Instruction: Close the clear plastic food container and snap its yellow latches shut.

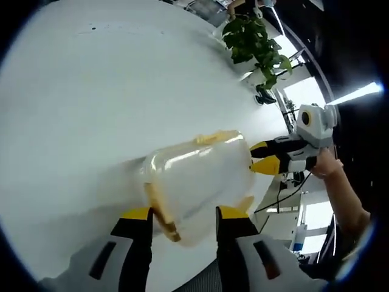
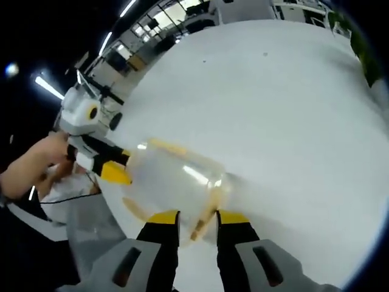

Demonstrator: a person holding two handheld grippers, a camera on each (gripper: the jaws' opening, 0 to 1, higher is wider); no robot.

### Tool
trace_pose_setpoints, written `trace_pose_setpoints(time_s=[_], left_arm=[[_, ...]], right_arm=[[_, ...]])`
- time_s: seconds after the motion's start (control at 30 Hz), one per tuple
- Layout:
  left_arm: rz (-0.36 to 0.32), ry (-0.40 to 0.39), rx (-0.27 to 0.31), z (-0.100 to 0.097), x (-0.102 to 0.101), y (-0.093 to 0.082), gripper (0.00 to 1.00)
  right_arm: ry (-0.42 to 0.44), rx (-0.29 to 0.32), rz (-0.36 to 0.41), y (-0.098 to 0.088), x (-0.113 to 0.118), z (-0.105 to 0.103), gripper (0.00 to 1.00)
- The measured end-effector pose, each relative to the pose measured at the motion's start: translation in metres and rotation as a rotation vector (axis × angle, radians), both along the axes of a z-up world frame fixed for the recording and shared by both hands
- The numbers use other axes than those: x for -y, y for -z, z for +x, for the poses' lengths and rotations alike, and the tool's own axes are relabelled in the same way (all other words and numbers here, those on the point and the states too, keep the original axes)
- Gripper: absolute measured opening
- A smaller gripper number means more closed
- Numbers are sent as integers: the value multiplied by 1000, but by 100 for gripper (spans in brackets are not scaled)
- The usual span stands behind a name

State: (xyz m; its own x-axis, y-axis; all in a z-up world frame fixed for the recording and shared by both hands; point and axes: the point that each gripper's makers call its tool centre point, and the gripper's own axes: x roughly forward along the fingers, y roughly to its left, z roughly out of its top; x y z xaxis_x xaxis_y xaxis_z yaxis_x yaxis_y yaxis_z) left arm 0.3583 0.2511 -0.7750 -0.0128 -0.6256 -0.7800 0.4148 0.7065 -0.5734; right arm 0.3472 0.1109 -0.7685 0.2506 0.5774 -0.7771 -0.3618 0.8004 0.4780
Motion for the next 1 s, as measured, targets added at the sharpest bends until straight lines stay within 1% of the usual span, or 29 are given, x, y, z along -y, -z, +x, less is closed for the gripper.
trace_pose_setpoints(time_s=[0.07, 0.13, 0.23, 0.33, 0.43, 0.5, 0.57, 0.63, 0.67, 0.7, 0.77, 0.83, 0.87, 0.9, 0.93, 1.0], left_arm=[[23, 18, 27, 1, 0, 1, 45], [42, 58, 54, 0, 0, 2, 46], [48, 75, 68, 0, 2, 2, 47], [45, 76, 79, -2, 4, 0, 51], [47, 75, 94, -3, 4, -1, 52], [62, 72, 114, 1, 0, 1, 52], [97, 87, 146, 6, -7, 4, 54], [93, 81, 141, 7, -10, 3, 56], [78, 69, 142, 9, -9, 0, 53], [56, 35, 148, 13, -7, -5, 51], [46, 36, 164, 16, -6, -11, 51], [54, 80, 193, 18, -5, -16, 53], [72, 124, 221, 19, -6, -19, 53], [79, 141, 236, 20, -6, -20, 53], [86, 153, 253, 22, -5, -22, 53], [88, 164, 251, 21, -3, -25, 52]], right_arm=[[-8, 6, -4, 0, 0, 1, 21], [-14, 9, -5, -1, 0, 0, 21], [-19, 9, -9, -1, 0, 1, 20], [-25, 6, -7, -1, -1, 0, 20], [-20, 2, -1, 0, -4, 2, 20], [-21, 0, -2, 0, -4, 2, 19], [-10, -12, 3, 1, -4, 2, 19], [-8, -12, 8, 0, -4, 2, 19], [-12, -6, 8, 0, -4, 2, 19], [-12, -6, 6, -1, -4, 1, 19], [-31, 15, -13, -2, -4, 2, 18], [-38, 28, -14, -7, -5, 3, 19], [-44, 38, -17, -9, -6, 4, 20], [-59, 58, -23, -13, -6, 6, 20], [-68, 66, -27, -15, -6, 8, 20], [-79, 80, -24, -21, -8, 11, 19]])
